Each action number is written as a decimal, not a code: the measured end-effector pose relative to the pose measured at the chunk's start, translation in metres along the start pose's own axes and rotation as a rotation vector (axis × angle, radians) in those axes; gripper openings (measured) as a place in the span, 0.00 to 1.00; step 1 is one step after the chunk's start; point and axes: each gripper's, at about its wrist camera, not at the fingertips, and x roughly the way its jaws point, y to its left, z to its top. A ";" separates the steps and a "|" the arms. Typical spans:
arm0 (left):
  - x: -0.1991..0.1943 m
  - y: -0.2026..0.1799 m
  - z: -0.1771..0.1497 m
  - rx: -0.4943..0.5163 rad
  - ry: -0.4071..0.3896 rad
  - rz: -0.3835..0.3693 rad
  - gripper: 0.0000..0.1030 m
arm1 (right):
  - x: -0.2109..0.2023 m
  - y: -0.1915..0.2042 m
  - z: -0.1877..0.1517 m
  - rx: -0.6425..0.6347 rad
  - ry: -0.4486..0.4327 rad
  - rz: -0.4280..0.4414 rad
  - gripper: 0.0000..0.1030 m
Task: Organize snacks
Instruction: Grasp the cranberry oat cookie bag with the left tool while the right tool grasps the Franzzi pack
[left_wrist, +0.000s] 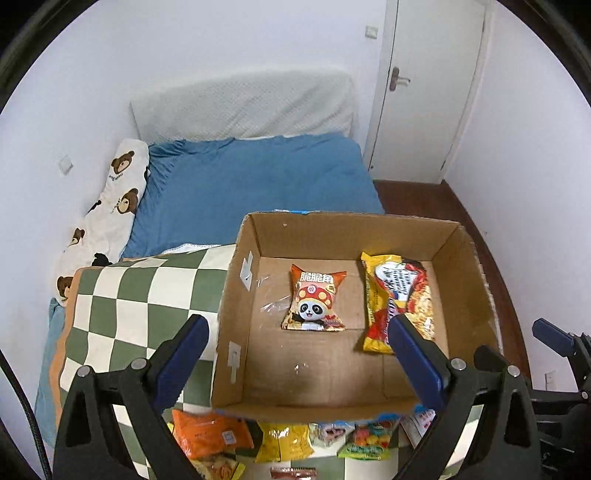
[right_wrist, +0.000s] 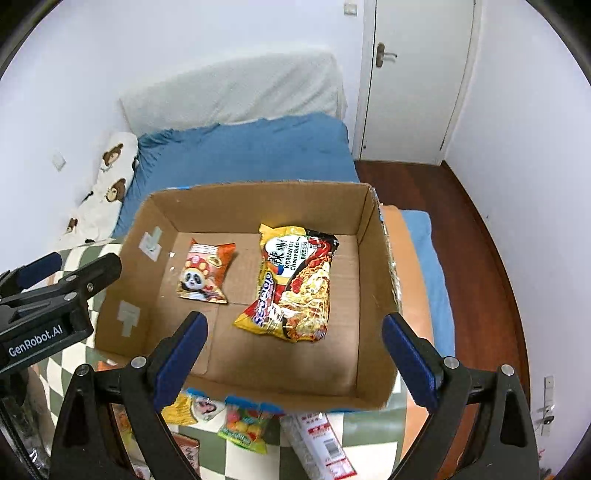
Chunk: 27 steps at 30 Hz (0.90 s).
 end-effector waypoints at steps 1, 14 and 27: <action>-0.007 0.000 -0.002 0.001 -0.008 -0.003 0.96 | -0.008 0.001 -0.004 0.003 -0.012 0.001 0.95; -0.060 0.010 -0.065 -0.003 0.005 -0.015 0.96 | -0.081 0.000 -0.060 0.071 -0.052 0.055 0.95; 0.017 0.081 -0.252 -0.036 0.495 0.091 0.96 | -0.013 -0.047 -0.219 0.238 0.309 0.045 0.95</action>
